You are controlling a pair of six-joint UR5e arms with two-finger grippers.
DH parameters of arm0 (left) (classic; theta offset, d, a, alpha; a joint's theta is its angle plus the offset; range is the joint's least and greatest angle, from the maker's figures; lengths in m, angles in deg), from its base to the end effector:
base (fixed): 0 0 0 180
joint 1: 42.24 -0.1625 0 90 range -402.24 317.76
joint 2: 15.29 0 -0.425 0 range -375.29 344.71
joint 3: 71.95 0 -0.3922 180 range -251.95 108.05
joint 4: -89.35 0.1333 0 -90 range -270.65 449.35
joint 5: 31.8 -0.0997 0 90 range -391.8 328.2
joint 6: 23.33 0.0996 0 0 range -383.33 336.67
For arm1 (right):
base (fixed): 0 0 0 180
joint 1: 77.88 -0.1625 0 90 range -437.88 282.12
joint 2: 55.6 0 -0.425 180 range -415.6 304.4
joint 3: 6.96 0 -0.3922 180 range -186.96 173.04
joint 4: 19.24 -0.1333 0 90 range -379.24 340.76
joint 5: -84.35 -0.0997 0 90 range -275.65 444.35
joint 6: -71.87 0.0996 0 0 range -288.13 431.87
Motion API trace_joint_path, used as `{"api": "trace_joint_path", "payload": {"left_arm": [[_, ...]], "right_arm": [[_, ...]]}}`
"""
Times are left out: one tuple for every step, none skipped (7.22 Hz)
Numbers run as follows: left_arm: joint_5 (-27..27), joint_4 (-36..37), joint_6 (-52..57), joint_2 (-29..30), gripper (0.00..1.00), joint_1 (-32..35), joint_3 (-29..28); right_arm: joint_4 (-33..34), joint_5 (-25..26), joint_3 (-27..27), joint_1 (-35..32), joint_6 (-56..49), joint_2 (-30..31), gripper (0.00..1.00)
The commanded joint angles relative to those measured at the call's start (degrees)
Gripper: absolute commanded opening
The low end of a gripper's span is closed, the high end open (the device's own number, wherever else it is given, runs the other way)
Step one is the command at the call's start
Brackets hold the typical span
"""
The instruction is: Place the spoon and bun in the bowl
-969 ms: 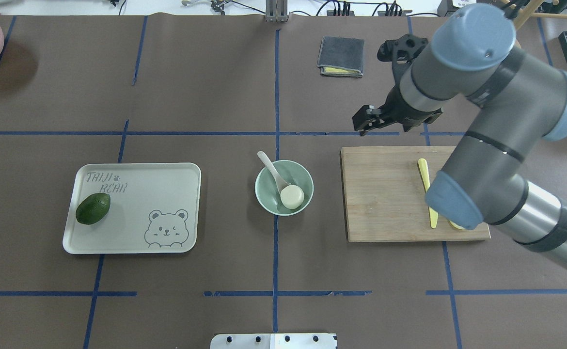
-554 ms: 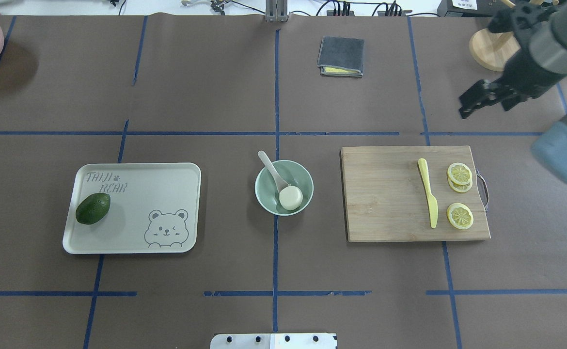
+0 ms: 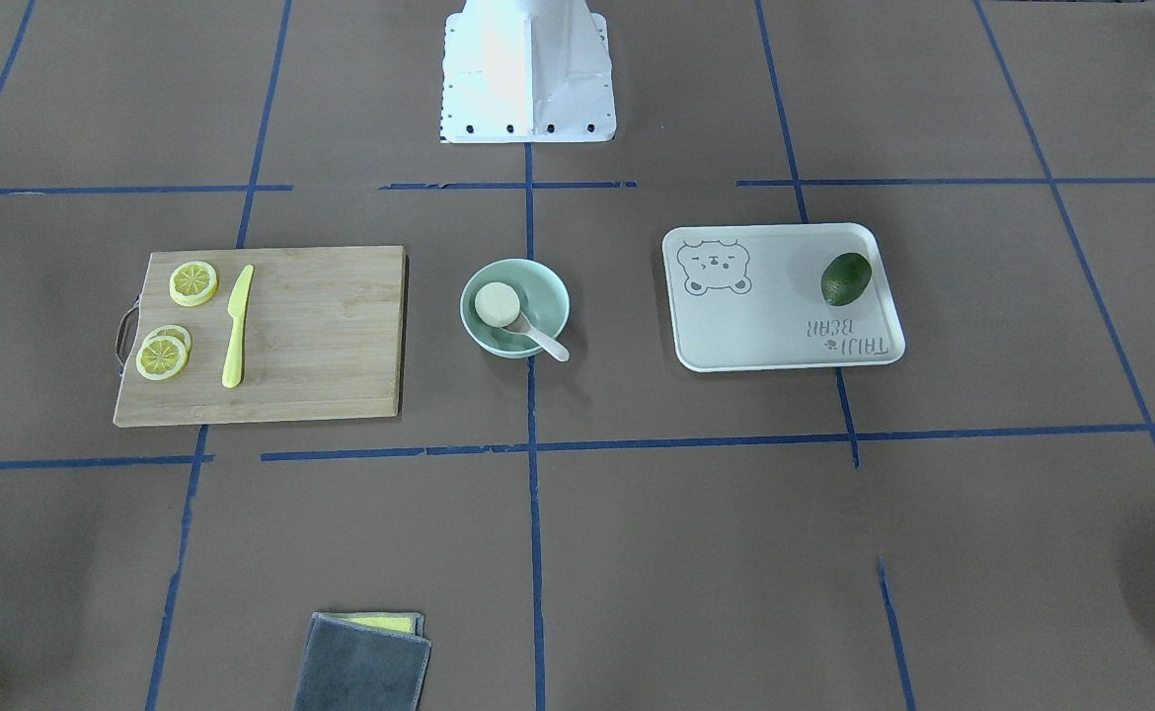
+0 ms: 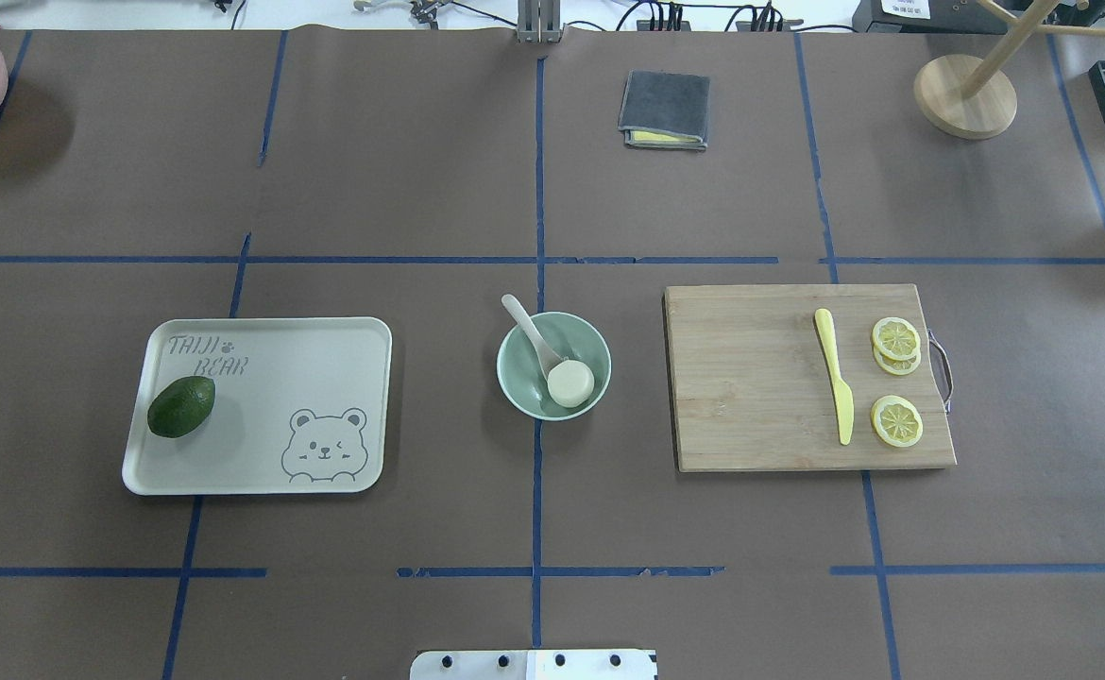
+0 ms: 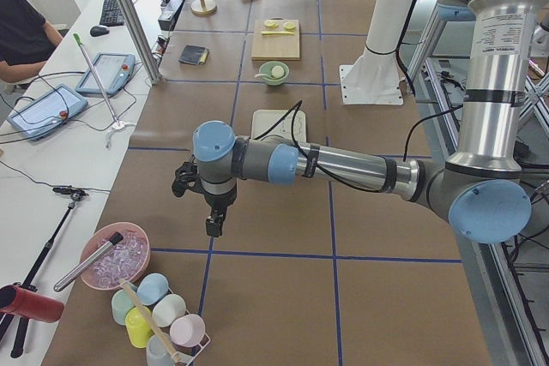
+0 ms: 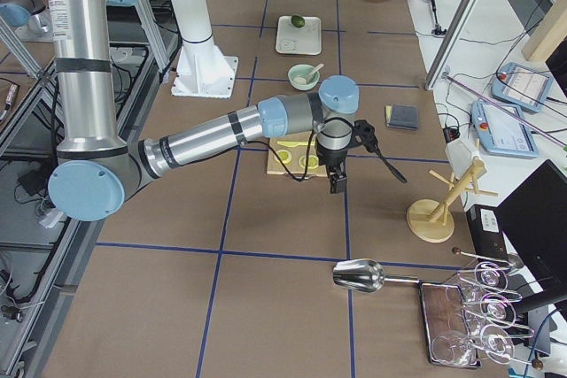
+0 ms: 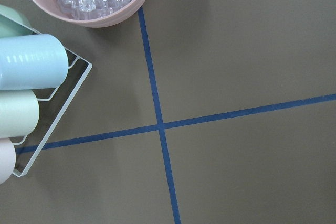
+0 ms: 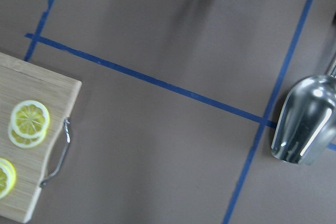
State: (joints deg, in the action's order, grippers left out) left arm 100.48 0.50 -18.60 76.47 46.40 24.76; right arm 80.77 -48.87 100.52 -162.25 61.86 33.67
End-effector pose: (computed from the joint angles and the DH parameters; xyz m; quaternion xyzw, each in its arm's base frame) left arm -0.0542 -0.5107 0.5899 0.0701 0.3580 0.0724 0.9283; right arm 0.0170 -0.4910 0.5225 0.0805 -0.3645 -0.1523 0.9151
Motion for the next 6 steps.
{"api": "trace_joint_path", "payload": {"left_arm": [[0.2,-0.4,1.6,-0.6,1.00,0.1,-2.2],[0.2,-0.4,1.6,-0.6,1.00,0.1,-2.9],[0.2,-0.4,1.5,-0.6,1.00,0.2,-2.9],[0.2,-0.4,1.6,-1.3,1.00,0.3,-2.8],[0.1,-0.4,1.6,-1.4,1.00,0.3,-2.8],[0.1,-0.4,1.6,-1.5,1.00,0.3,-3.2]], "right_arm": [[-0.5,-0.6,-9.6,-7.2,-13.1,2.4,1.00],[-0.5,-1.1,-10.4,-7.7,-14.1,2.1,1.00],[-0.5,-1.0,-9.9,-7.7,-14.1,2.9,1.00],[-0.4,-1.0,-10.7,-7.6,-12.1,3.2,1.00],[-0.4,-1.0,-11.3,-7.6,-7.2,3.2,1.00],[-0.4,-1.3,-11.8,-7.7,-3.9,3.5,1.00]]}}
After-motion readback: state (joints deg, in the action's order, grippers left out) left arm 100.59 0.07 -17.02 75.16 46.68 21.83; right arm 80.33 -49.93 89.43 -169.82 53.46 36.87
